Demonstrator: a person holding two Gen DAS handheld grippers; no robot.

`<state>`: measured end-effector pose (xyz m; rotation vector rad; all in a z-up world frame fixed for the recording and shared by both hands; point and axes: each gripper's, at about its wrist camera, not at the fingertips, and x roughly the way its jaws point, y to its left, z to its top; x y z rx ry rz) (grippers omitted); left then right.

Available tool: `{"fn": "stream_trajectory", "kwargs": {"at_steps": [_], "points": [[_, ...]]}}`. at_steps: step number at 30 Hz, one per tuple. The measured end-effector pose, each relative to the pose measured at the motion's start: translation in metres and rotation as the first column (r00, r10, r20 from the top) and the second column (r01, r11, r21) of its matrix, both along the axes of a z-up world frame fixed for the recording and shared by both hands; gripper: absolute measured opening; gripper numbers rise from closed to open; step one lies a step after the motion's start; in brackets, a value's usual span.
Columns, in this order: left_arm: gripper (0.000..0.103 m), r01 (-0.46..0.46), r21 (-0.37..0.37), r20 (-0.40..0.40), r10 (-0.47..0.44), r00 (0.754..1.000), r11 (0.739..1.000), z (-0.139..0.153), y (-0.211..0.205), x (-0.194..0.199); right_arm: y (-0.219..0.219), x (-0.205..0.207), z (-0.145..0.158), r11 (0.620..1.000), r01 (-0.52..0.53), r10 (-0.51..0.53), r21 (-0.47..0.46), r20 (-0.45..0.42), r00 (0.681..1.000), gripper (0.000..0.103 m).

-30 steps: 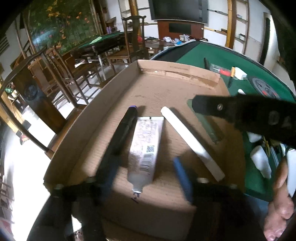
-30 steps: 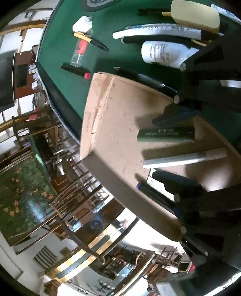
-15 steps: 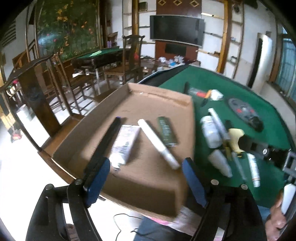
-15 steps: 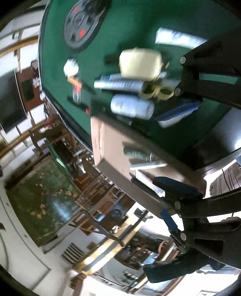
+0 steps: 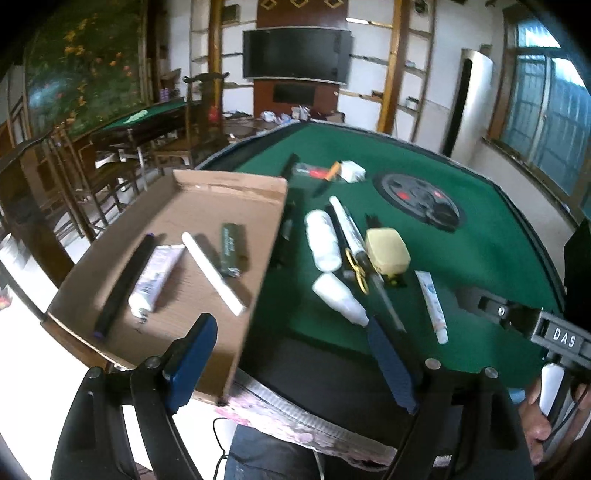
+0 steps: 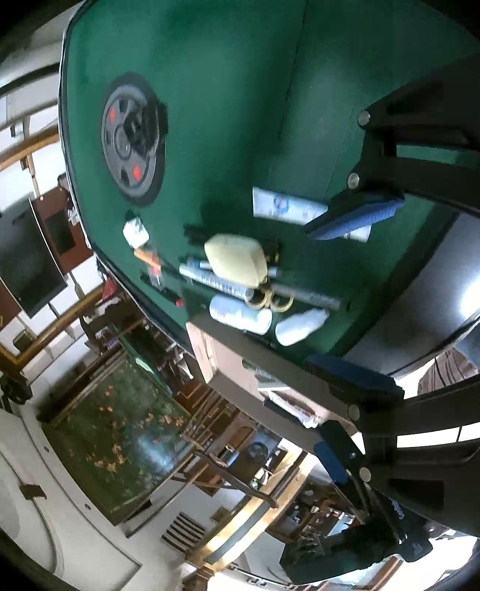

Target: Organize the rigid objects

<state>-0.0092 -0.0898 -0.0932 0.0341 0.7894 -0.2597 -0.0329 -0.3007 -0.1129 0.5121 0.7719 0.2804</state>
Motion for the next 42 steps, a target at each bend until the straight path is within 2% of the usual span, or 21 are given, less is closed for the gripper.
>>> {"fn": "stream_trajectory", "kwargs": {"at_steps": [8,10,13,15,16,18,19,27,31,34,39,42], "points": [[0.087,0.051,0.015,-0.016,-0.051,0.999,0.999,-0.006,-0.014,-0.007,-0.008,0.011,-0.019,0.993,0.075,-0.085,-0.089,-0.109,0.990,0.062],[0.087,0.057,0.016,-0.025,-0.056,0.998,0.998,-0.008,-0.016,-0.008,-0.003,0.019,-0.022,0.986,0.087,-0.107,-0.141,-0.139,0.985,0.053],[0.087,0.066,0.014,-0.032,-0.066,0.997,0.998,-0.009,-0.018,-0.006,0.008,0.032,-0.027,0.954,0.105,-0.156,-0.281,-0.165,0.974,0.045],[0.087,0.078,0.007,-0.042,-0.078,0.996,0.997,-0.009,-0.021,-0.004,0.012,0.038,-0.033,0.944,0.100,-0.164,-0.313,-0.185,0.969,0.037],[0.087,0.083,0.003,-0.047,-0.082,0.996,0.997,-0.010,-0.022,-0.002,0.015,0.039,-0.034,0.923,0.114,-0.187,-0.367,-0.169,0.968,0.032],[0.087,0.099,-0.008,-0.063,-0.099,0.993,0.995,-0.010,-0.027,0.002,0.020,0.037,-0.037,0.908,0.111,-0.190,-0.405,-0.160,0.969,0.024],[0.087,0.110,-0.014,-0.071,-0.110,0.991,0.994,-0.010,-0.029,0.004,0.021,0.035,-0.037,0.906,0.108,-0.188,-0.410,-0.159,0.969,0.017],[0.087,0.228,-0.041,-0.126,-0.231,0.965,0.973,-0.008,-0.077,0.049,0.004,0.017,-0.035,0.916,0.136,-0.211,-0.377,-0.167,0.963,0.016],[0.087,0.257,0.003,-0.135,-0.254,0.958,0.967,-0.012,-0.104,0.076,0.006,0.015,-0.033,0.916,0.139,-0.212,-0.377,-0.158,0.964,0.016],[0.088,0.247,0.018,-0.126,-0.243,0.962,0.969,-0.012,-0.116,0.095,0.006,0.016,-0.033,0.915,0.139,-0.210,-0.378,-0.154,0.965,0.017],[0.087,0.233,0.041,-0.211,-0.220,0.952,0.972,-0.028,-0.130,0.127,0.006,0.015,-0.033,0.918,0.140,-0.209,-0.370,-0.152,0.966,0.017],[0.082,0.221,0.030,-0.241,-0.207,0.948,0.975,-0.037,-0.132,0.134,0.005,0.014,-0.033,0.923,0.140,-0.206,-0.359,-0.152,0.967,0.017]]}}
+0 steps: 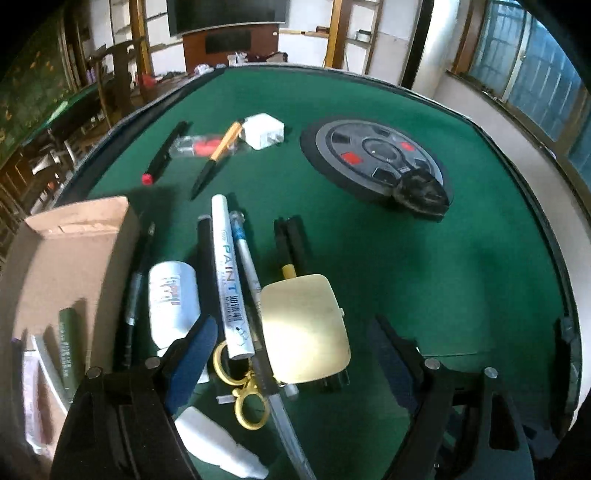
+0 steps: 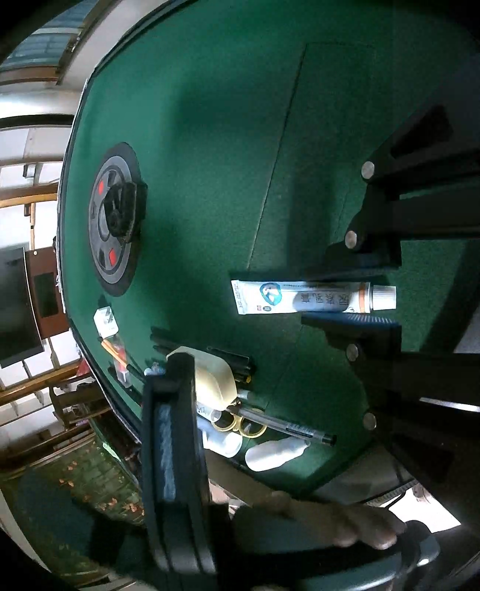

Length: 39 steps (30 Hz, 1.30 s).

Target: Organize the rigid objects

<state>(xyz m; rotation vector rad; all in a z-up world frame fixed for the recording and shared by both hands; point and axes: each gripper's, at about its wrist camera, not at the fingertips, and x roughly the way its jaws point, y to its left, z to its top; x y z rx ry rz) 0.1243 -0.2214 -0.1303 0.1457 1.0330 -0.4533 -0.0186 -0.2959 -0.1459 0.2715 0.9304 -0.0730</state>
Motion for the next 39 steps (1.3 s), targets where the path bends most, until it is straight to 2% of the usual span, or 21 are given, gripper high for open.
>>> {"fn": "stream_trajectory", "kwargs": {"at_steps": [2,8,9,10,12,14,22,29,37,39], "points": [[0.073,-0.013,0.019,0.011,0.013,1.000,1.000,-0.003,-0.002,0.000,-0.001,0.000,0.000,1.000,0.000,0.000,0.006,0.002,1.000,0.017],[0.071,-0.013,0.058,0.058,0.009,0.998,0.998,-0.007,-0.010,-0.004,-0.002,0.000,0.000,1.000,-0.003,0.003,0.008,0.001,1.000,0.017],[0.067,-0.007,0.055,0.055,0.004,0.998,0.998,-0.007,-0.010,-0.005,-0.002,0.000,0.000,1.000,-0.003,0.003,0.007,0.002,1.000,0.017],[0.052,0.010,0.031,0.031,-0.011,0.999,0.999,-0.006,-0.009,-0.006,-0.001,0.000,0.000,1.000,-0.004,0.004,0.002,0.004,1.000,0.017],[0.052,0.008,-0.001,0.013,-0.008,1.000,1.000,-0.003,-0.004,-0.010,0.000,-0.001,-0.001,1.000,-0.006,0.006,-0.003,0.008,1.000,0.017],[0.051,0.009,-0.020,0.049,-0.008,0.999,1.000,0.003,0.003,-0.018,-0.001,-0.001,-0.001,1.000,-0.003,0.003,0.006,0.011,1.000,0.016],[0.051,-0.012,-0.180,-0.021,0.009,1.000,0.984,0.014,0.035,-0.040,-0.006,-0.005,0.000,0.999,0.014,-0.015,0.034,0.024,1.000,0.016],[0.051,-0.049,-0.310,-0.022,0.044,0.999,0.950,0.041,0.078,-0.071,-0.016,-0.011,0.008,0.992,0.020,-0.031,0.122,0.088,0.996,0.016],[0.051,-0.101,-0.379,-0.018,0.101,0.995,0.920,0.052,0.118,-0.087,-0.006,-0.012,0.021,0.992,0.013,-0.030,0.127,0.128,0.991,0.016],[0.051,-0.111,-0.418,-0.024,0.111,0.994,0.902,0.055,0.126,-0.087,-0.003,-0.010,0.024,0.991,0.008,-0.025,0.130,0.130,0.991,0.016]]}}
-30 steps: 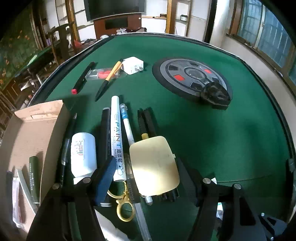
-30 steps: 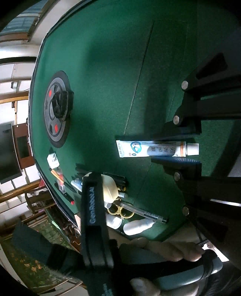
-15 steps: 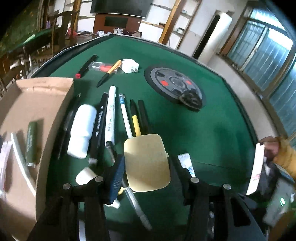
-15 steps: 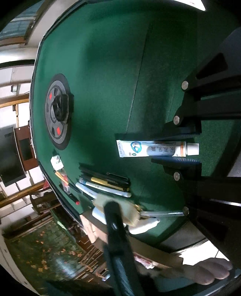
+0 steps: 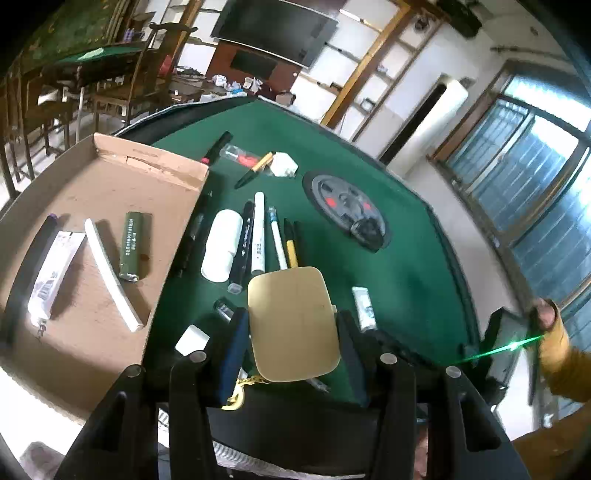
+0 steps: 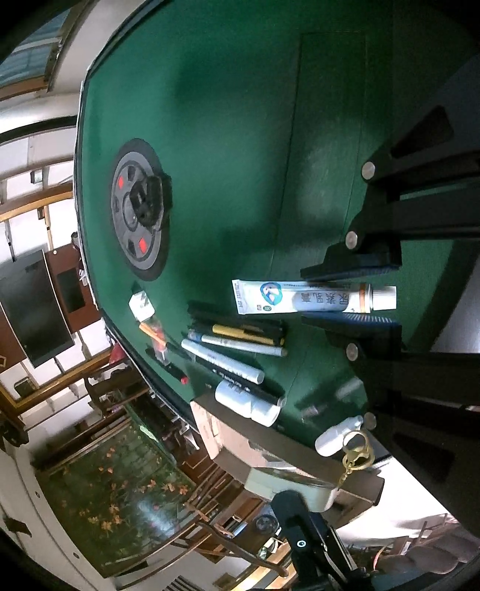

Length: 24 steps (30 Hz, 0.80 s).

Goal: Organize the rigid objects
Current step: 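Grasp the beige flat case with the left tool while the right tool holds the toothpaste, then carry the case and toothpaste into the tray and open both tools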

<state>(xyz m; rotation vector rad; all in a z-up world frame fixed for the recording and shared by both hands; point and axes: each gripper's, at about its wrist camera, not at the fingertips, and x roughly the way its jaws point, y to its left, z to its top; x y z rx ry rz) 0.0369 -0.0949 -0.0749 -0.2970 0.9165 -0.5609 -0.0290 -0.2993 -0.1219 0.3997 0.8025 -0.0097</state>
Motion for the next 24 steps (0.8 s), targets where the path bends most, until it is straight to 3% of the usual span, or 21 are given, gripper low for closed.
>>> {"fn": "stream_trajectory", "kwargs": {"at_steps": [10,17,24], "points": [[0.051,-0.031,-0.154,0.059,0.041,0.997,0.988,0.048,0.048,-0.005,0.027,-0.002,0.024,0.997,-0.077,0.076,0.013,0.060,0.995,0.016],[0.051,-0.154,-0.088,0.122,0.164,0.979,0.984,0.073,0.100,-0.004,0.069,0.016,0.046,0.971,-0.230,0.222,0.066,0.116,0.968,0.016],[0.051,-0.226,-0.011,0.064,0.227,0.972,0.974,0.037,0.121,0.010,0.119,0.050,0.065,0.926,-0.366,0.352,0.090,0.143,0.925,0.016]]}}
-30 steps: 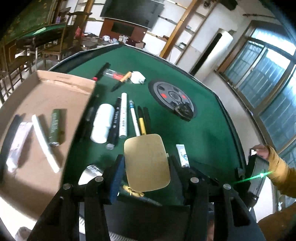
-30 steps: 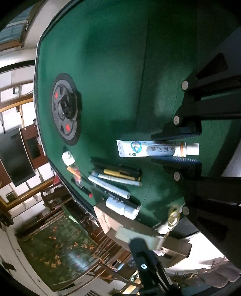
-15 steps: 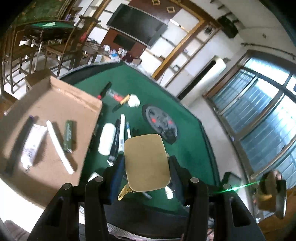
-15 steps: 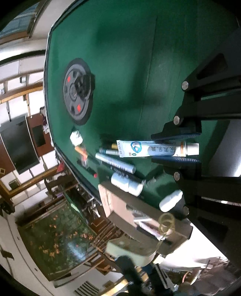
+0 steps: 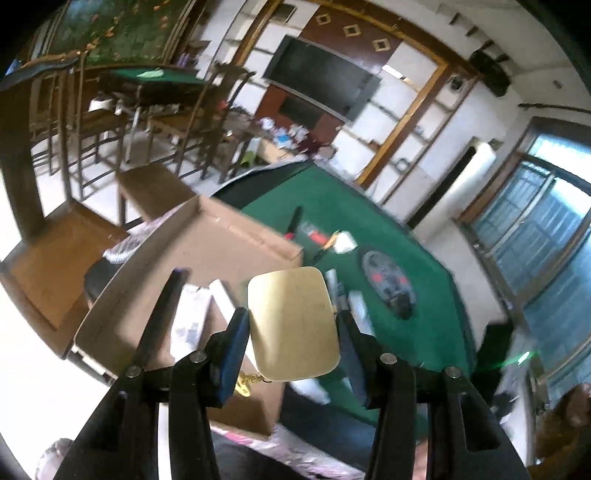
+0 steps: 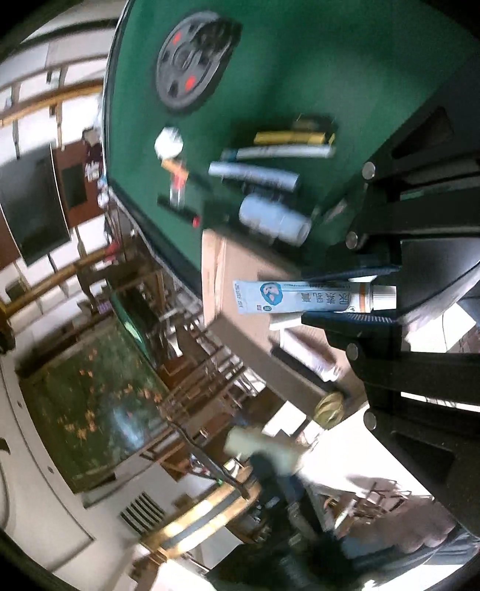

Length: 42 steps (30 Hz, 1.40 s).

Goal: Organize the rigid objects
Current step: 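Carry the case and toothpaste into the tray and open both tools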

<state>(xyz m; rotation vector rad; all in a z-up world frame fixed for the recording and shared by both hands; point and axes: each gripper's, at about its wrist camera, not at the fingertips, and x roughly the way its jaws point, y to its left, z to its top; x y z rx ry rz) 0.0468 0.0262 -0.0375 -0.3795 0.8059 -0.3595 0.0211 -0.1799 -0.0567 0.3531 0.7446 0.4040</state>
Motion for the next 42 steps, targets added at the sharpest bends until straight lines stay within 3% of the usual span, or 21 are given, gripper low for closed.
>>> {"fn": "stream_trajectory", "kwargs": {"at_steps": [7,11,16,23,31,35,42], "points": [[0.051,-0.002,0.063,-0.117,0.010,0.993,0.998,-0.054,-0.007,0.010,0.038,0.051,-0.010,0.997,-0.076,0.076,0.002,-0.064,0.995,0.016],[0.051,-0.006,0.117,-0.137,0.022,0.990,0.993,-0.071,-0.011,0.009,0.053,0.081,-0.021,0.997,-0.073,0.071,-0.023,-0.101,0.992,0.016],[0.051,-0.013,0.199,-0.136,0.040,0.990,0.980,-0.085,-0.018,0.014,0.071,0.119,-0.044,0.991,-0.050,0.031,-0.123,-0.156,0.987,0.016],[0.051,-0.034,0.328,-0.091,0.067,0.994,0.944,-0.091,-0.024,0.015,0.078,0.153,-0.071,0.979,-0.036,-0.010,-0.201,-0.221,0.975,0.016],[0.051,-0.026,0.352,-0.089,0.061,0.994,0.936,-0.095,-0.022,0.016,0.085,0.160,-0.070,0.967,-0.028,-0.021,-0.253,-0.192,0.981,0.016],[0.051,-0.036,0.387,-0.085,0.074,0.994,0.921,-0.097,-0.027,0.018,0.081,0.160,-0.071,0.975,-0.023,-0.024,-0.221,-0.206,0.978,0.017],[0.051,-0.065,0.388,-0.050,0.091,0.995,0.919,-0.099,-0.030,0.015,0.073,0.164,-0.073,0.986,-0.060,0.019,-0.157,-0.248,0.969,0.017]]}}
